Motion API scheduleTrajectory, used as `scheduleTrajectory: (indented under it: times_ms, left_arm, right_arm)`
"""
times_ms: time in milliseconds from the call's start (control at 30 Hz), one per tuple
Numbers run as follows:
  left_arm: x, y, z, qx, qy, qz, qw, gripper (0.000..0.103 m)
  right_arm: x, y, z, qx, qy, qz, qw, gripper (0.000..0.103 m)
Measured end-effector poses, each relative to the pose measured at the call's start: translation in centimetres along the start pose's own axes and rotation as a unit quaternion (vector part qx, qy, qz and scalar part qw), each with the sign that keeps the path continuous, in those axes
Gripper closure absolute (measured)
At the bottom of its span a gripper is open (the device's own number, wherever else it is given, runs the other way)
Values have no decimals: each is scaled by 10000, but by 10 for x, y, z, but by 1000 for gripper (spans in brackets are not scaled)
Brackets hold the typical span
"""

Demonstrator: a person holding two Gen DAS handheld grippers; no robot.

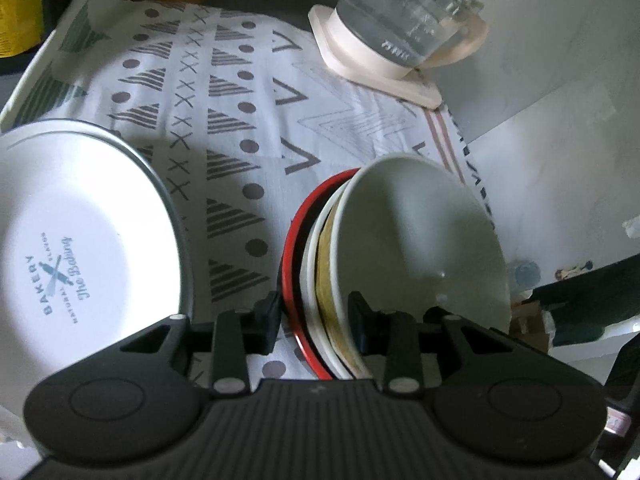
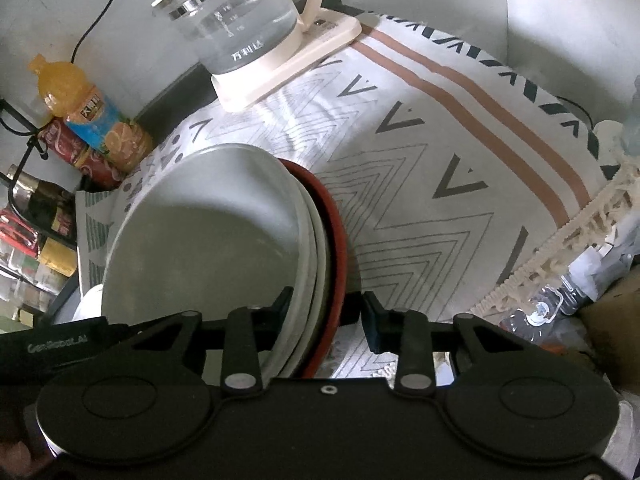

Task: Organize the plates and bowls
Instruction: 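Grasp the red bowl stack rim with both grippers and lift it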

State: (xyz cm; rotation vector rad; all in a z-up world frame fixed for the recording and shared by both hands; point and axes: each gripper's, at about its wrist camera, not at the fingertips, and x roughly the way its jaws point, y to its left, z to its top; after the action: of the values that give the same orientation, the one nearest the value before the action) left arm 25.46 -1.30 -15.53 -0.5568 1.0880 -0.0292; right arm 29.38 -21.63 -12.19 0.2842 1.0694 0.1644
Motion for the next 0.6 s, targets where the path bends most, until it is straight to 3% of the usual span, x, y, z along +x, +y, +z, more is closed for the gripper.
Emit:
scheduleTrajectory:
  times_ms: [600]
  left_arm:
    - [-55, 18, 5, -215, -574, 92, 9981, 69]
  right_arm:
    - [-15, 41, 5, -212, -235, 282, 9991, 68]
